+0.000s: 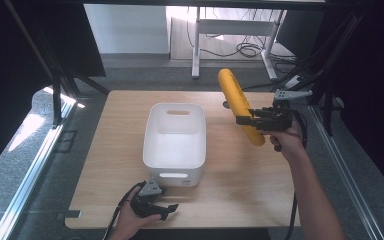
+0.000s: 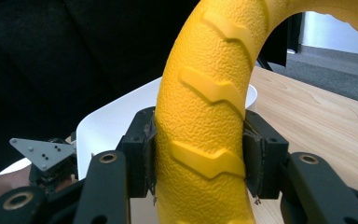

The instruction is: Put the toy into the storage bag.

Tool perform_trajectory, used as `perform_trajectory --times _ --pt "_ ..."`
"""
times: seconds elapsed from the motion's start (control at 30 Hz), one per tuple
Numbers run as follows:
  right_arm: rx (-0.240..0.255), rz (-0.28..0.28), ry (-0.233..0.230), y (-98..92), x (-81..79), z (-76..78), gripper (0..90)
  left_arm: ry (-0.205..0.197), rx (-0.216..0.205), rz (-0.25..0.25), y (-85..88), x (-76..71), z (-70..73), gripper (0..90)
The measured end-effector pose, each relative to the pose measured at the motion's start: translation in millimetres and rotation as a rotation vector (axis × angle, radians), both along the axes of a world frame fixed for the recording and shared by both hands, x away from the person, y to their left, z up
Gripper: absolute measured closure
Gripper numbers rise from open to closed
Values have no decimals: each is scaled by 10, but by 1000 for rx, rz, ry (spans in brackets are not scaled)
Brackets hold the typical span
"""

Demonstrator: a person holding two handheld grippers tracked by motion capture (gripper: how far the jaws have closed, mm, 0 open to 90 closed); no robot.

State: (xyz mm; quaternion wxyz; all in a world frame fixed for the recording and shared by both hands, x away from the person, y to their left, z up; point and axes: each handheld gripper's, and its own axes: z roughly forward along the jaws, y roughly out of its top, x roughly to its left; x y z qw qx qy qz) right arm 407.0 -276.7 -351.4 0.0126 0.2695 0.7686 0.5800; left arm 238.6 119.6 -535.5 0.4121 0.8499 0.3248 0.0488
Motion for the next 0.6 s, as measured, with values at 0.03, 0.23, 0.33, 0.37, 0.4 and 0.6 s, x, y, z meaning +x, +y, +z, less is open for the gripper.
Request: perform_trajectory --times 0.03,0.23,0.33,0.37,0.4,0.6 --pt "0 1 0 2 -2 3 519 0 -1 0 0 -1 1 262" --pt "20 7 -8 29 -35 40 518 1 2 -1 -2 -1 1 262" --pt "31 16 -15 45 -64 75 518 1 2 -2 -2 -1 0 262" --pt "39 18 -19 57 -82 92 518 1 2 -2 -3 -1 0 262" --pt "40 20 -24 65 -92 101 518 0 4 -2 -2 -2 2 262" --pt "62 30 -39 97 -146 141 518 1 5 -5 -6 -3 0 262"
